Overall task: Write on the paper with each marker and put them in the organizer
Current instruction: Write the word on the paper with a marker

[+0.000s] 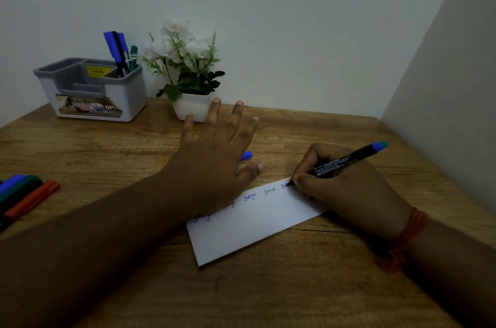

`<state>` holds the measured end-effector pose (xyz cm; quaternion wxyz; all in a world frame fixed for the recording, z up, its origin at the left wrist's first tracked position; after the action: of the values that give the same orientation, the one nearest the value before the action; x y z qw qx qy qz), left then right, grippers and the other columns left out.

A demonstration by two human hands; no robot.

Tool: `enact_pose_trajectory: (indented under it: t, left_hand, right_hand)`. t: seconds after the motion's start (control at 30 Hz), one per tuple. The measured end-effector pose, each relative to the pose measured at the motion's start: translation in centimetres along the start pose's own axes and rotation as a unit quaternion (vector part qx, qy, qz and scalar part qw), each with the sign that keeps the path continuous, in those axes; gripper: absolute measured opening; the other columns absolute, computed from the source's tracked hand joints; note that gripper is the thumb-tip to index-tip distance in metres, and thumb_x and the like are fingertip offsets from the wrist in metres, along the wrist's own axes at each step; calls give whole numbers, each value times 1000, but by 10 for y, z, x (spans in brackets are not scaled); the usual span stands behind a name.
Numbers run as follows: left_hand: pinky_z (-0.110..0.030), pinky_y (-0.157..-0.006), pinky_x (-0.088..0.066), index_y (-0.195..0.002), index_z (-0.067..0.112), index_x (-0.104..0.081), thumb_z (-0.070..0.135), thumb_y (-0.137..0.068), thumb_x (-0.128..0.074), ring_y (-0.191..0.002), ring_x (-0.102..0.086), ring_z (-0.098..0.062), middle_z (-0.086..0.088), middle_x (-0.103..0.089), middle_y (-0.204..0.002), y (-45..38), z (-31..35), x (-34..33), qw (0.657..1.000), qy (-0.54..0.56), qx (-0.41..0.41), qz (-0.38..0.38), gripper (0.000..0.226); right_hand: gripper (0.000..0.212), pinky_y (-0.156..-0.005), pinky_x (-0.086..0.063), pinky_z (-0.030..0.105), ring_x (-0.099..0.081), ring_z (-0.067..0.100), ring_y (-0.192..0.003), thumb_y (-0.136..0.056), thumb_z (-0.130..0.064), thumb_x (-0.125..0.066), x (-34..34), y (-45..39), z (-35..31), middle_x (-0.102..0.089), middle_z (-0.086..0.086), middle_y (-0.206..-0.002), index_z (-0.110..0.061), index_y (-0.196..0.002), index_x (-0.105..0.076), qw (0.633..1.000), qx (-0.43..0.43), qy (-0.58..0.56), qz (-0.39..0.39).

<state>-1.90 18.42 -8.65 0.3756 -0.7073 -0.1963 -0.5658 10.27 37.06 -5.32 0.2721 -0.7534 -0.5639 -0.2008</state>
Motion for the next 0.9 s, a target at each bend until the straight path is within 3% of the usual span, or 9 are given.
enact_pose_trajectory:
  t: [0.13, 0.3, 0.47, 0.9]
  left_hand:
    - [-64, -116, 2, -153, 34, 19, 73, -83, 3, -145, 32, -26, 3, 30, -160, 0, 0, 1, 1000, 0, 1, -4, 81]
    - [-64, -117, 3, -152, 35, 20, 73, -82, 5, -145, 33, -26, 3, 31, -160, 0, 0, 1, 1000, 1, 3, -6, 82]
    - [-63, -117, 4, -152, 35, 21, 73, -84, 2, -144, 34, -25, 4, 33, -159, -1, 0, -1, 1000, 2, 1, -7, 80]
    - [-63, -117, 4, -152, 35, 21, 74, -81, 5, -144, 34, -25, 5, 33, -159, -1, 0, 0, 1000, 6, -2, -9, 82]
  right_hand:
    - [9, -68, -55, 27, -69, 13, -77, -84, -12, -73, 0, 0, 1, -75, -1, -82, -14, -76, -70, 1000, 1, -1, 5]
    - [9, -60, -50, 14, -67, 3, -72, -84, -11, -72, 1, 0, 1, -74, -8, -81, -13, -76, -69, 1000, 1, -1, 9]
    - [7, -63, -51, 25, -66, 10, -75, -81, -12, -73, 0, 1, 0, -74, -5, -83, -13, -75, -69, 1000, 3, 16, 10]
    - [8, -60, -49, 17, -66, 8, -75, -84, -13, -71, 1, -3, 3, -74, -3, -82, -15, -76, -69, 999, -8, 23, 22]
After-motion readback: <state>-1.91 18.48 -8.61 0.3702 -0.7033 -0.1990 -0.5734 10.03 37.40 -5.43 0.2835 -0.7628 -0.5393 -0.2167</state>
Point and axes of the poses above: each hand's wrist, its own y-axis away from the middle knuckle, its own x-axis out of the back of the hand, z = x × y, the point moved 1 cm from there along -y, towards the middle knuckle
